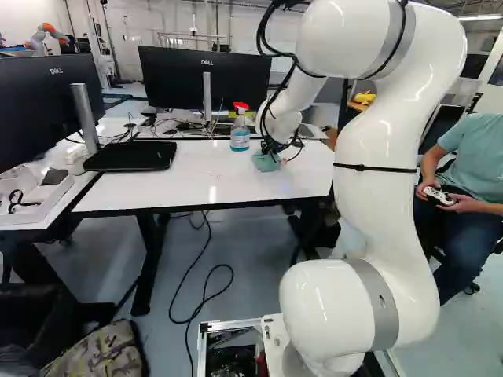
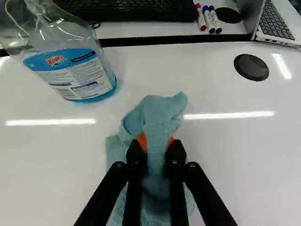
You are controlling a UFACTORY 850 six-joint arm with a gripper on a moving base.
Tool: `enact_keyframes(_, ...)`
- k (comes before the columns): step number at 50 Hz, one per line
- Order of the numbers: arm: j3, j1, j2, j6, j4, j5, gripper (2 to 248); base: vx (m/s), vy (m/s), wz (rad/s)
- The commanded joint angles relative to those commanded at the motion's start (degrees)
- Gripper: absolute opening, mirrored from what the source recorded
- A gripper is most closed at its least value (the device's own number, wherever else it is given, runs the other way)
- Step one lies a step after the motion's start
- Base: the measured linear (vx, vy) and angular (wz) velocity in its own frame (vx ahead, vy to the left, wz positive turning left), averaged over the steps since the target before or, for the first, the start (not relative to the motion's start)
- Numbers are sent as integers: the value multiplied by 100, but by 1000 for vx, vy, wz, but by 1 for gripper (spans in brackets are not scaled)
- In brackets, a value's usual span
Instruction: Clean the table with the green towel
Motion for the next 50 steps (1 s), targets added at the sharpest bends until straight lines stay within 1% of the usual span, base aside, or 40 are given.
enact_keyframes(14, -36, 214, -27, 0, 0, 0, 57, 0, 0, 0)
enact_keyframes(27, 206, 369, 159, 0, 0, 0, 57, 0, 0, 0)
enact_keyframes(42, 653, 386, 512, 0, 0, 0, 57, 0, 0, 0)
enact_keyframes(50, 857, 332, 675, 0, 0, 0, 57, 0, 0, 0)
